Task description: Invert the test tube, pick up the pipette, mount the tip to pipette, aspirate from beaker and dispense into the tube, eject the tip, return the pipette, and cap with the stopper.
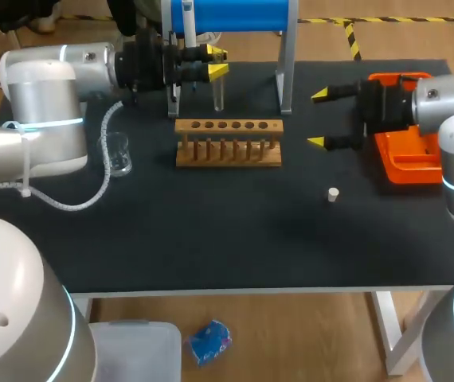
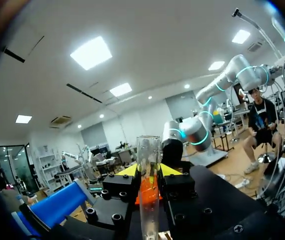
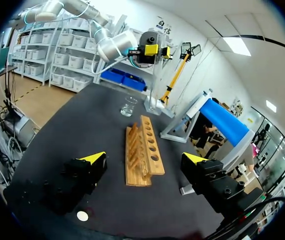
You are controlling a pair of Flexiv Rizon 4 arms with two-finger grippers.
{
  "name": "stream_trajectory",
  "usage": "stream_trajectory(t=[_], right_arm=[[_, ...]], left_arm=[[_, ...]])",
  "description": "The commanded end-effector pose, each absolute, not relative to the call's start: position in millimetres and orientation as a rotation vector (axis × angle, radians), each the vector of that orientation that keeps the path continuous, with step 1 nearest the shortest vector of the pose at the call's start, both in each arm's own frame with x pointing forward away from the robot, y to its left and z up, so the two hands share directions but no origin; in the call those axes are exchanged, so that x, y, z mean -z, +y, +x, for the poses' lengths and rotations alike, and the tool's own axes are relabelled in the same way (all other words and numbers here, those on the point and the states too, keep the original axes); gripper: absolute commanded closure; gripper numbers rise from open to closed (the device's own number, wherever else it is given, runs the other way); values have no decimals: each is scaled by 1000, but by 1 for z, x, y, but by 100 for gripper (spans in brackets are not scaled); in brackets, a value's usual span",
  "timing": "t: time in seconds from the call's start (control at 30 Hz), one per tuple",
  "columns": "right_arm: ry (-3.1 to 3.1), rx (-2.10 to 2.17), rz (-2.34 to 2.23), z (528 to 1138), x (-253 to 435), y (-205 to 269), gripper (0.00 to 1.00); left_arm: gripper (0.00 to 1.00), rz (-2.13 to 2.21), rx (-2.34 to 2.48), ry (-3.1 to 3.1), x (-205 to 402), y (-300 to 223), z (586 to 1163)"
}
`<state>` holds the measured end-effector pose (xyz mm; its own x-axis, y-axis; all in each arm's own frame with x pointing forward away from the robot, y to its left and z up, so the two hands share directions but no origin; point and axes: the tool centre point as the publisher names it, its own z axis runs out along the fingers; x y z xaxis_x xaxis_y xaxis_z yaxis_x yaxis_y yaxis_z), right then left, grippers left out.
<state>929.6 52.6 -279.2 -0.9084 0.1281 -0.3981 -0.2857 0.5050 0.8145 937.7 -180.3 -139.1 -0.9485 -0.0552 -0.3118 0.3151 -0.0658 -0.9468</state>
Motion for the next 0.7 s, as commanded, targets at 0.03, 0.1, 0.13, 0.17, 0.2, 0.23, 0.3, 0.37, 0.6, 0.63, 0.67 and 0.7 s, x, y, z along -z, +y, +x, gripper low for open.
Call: stream_trajectory(t=[0.03, 0.1, 0.13, 0.17, 0.2, 0.23, 0.3, 0.37, 0.6, 0.63, 0.67, 0.7], right_arm=[[2340, -1379, -130, 929, 280, 53, 0], [2340, -1379, -130, 929, 280, 53, 0], [2340, -1379, -130, 929, 280, 53, 0], [2340, -1379, -130, 929, 280, 53, 0], [2340, -1379, -130, 929, 280, 53, 0], [2340, -1379, -130, 929, 280, 53, 0], [2340, -1379, -130, 929, 280, 53, 0], [2340, -1379, -130, 929, 280, 53, 0], [2340, -1379, -130, 929, 280, 53, 0], [2340, -1379, -130, 929, 280, 53, 0], [2340, -1379, -130, 929, 280, 53, 0], [2340, -1379, -130, 929, 280, 53, 0]], left_arm=[[100, 95, 2081, 2092, 134, -177, 946], [100, 78, 2125, 2061, 128, -177, 946], [100, 18, 2096, 2131, 127, -179, 948], [100, -44, 2123, 2144, 127, -181, 948], [100, -56, 2148, 2120, 126, -183, 949], [100, -61, 2127, 2146, 125, -185, 950], [100, -97, 2124, 2172, 126, -190, 953], [100, -117, 2114, 2200, 129, -194, 956], [100, -150, 2137, 2199, 137, -205, 966], [100, -153, 2145, 2199, 138, -206, 967], [100, -154, 2147, 2200, 139, -208, 968], [100, -160, 2155, 2195, 140, -210, 969]])
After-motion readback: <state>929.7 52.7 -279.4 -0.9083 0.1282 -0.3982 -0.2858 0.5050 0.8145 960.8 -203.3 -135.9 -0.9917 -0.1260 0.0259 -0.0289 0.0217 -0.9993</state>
